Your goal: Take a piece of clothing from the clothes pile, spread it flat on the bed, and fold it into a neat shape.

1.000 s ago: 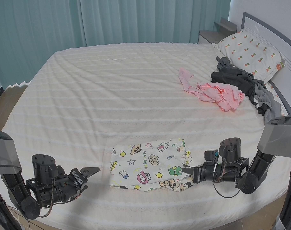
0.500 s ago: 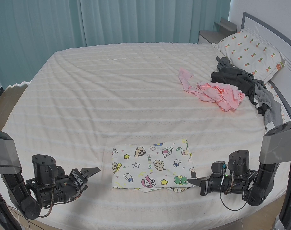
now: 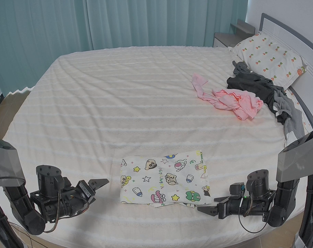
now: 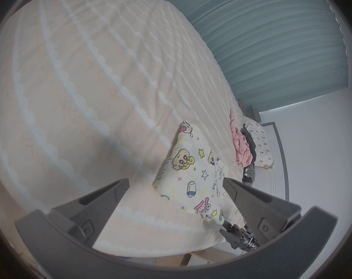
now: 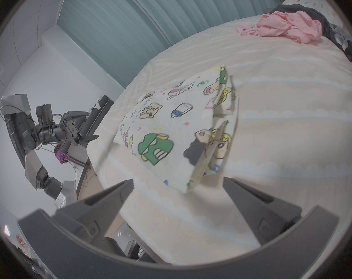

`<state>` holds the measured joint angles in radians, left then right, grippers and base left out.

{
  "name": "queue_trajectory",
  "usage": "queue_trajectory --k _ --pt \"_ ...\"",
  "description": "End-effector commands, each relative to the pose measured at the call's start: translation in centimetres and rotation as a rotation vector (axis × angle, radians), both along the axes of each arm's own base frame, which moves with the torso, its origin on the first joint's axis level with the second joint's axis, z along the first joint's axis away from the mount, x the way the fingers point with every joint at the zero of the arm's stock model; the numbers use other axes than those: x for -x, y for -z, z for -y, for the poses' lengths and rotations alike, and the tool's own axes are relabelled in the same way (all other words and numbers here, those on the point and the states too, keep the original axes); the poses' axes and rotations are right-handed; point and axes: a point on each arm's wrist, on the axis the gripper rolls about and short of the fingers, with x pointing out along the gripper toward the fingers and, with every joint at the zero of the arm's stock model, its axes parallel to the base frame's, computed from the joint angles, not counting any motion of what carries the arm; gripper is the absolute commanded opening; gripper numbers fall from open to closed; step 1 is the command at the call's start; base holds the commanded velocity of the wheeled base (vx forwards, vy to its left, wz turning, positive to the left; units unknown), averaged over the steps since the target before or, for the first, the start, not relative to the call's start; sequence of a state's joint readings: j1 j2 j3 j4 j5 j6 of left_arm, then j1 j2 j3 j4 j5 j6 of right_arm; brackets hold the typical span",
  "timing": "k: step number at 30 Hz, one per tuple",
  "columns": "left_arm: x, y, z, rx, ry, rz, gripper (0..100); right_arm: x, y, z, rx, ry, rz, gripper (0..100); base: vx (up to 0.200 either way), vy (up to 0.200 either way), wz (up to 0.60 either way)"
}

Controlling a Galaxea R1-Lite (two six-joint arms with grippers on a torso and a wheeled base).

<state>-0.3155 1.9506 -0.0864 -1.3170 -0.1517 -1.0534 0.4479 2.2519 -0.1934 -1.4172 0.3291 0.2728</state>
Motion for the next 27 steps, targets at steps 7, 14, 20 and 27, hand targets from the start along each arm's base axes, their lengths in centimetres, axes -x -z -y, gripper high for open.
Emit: queue_trajectory --k 7,14,20,27 --pt "-8.2 2.0 2.3 -0.201 0.126 0.186 100 -3.7 -2.1 2.0 -0.048 0.121 0.120 100 0.000 0.000 0.00" --pt "-11.5 3.3 3.9 -0.237 0.188 0.051 100 -8.4 -2.6 0.7 -0.063 0.150 0.033 100 0.000 0.000 0.00" --pt "-12.2 5.0 4.2 -0.245 0.255 0.034 100 -10.1 -2.0 -0.3 -0.081 0.139 -0.011 100 0.000 0.000 0.00" --pt "-13.0 5.4 4.8 -0.204 0.313 0.046 100 -10.8 -1.4 -0.8 -0.067 0.129 -0.052 100 0.000 0.000 0.00"
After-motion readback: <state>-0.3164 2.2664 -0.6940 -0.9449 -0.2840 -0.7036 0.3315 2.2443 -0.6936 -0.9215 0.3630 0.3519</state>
